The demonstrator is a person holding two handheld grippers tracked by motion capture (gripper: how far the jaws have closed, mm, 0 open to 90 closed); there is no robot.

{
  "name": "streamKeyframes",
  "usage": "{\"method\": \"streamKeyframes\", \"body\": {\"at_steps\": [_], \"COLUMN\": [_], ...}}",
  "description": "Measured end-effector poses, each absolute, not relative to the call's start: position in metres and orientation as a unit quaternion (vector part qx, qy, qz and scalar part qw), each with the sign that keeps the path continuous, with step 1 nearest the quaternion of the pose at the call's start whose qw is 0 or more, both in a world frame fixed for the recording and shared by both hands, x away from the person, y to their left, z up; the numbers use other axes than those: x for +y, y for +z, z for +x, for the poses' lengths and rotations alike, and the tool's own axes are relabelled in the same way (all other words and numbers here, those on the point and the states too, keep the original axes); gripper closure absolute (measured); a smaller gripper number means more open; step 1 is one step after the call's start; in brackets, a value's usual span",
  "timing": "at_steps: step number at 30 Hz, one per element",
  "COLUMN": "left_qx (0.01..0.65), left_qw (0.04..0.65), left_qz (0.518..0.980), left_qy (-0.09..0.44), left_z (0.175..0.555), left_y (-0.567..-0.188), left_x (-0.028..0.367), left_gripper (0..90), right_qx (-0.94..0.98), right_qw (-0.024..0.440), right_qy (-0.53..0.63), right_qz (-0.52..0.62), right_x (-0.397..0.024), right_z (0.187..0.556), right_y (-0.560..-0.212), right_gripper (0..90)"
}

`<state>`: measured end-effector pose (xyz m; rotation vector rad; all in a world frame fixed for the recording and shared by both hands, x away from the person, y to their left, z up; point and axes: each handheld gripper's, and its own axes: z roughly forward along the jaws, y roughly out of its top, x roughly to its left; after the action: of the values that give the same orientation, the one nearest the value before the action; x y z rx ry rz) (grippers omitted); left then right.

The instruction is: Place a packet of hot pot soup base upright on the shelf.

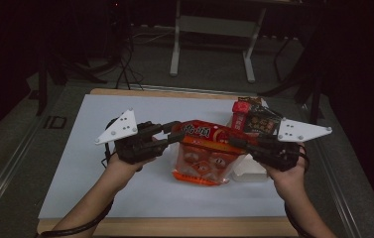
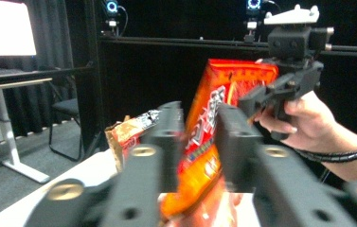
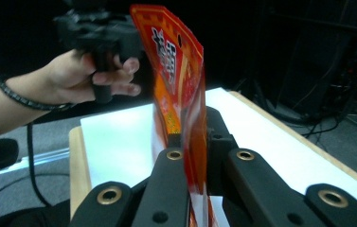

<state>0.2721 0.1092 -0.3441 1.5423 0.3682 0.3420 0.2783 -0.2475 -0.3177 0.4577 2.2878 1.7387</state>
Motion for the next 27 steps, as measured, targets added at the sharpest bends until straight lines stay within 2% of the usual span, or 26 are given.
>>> {"method": "streamKeyframes", "body": {"at_steps": [5,6,7,10,13,14,17,27], "left_qx": [0.174,0.174,0.183,0.185,0.192,0.197,0.211,0.239], "left_qw": [0.687,0.687,0.682,0.673,0.666,0.663,0.655,0.643], "left_qz": [0.683,0.683,0.684,0.689,0.692,0.694,0.698,0.702], "left_qy": [0.175,0.175,0.182,0.196,0.203,0.201,0.198,0.19], "left_z": [0.267,0.267,0.264,0.261,0.26,0.26,0.259,0.256], "left_y": [-0.346,-0.346,-0.349,-0.356,-0.363,-0.367,-0.376,-0.401], "left_x": [0.112,0.112,0.113,0.115,0.117,0.118,0.122,0.137], "left_gripper": [38.8,38.8,28.1,13.8,13.6,7.4,2.7,2.2], "right_qx": [0.775,0.771,0.765,0.753,0.751,0.746,0.743,0.742], "right_qw": [0.128,0.131,0.138,0.152,0.16,0.17,0.184,0.22], "right_qy": [0.596,0.599,0.604,0.615,0.615,0.618,0.616,0.597], "right_qz": [0.168,0.171,0.175,0.18,0.181,0.181,0.189,0.212], "right_x": [-0.256,-0.26,-0.266,-0.278,-0.281,-0.291,-0.304,-0.34], "right_z": [0.282,0.283,0.284,0.285,0.285,0.285,0.287,0.29], "right_y": [-0.309,-0.307,-0.302,-0.293,-0.291,-0.283,-0.275,-0.273], "right_gripper": [90.0,90.0,90.0,90.0,90.0,90.0,90.0,90.0]}}
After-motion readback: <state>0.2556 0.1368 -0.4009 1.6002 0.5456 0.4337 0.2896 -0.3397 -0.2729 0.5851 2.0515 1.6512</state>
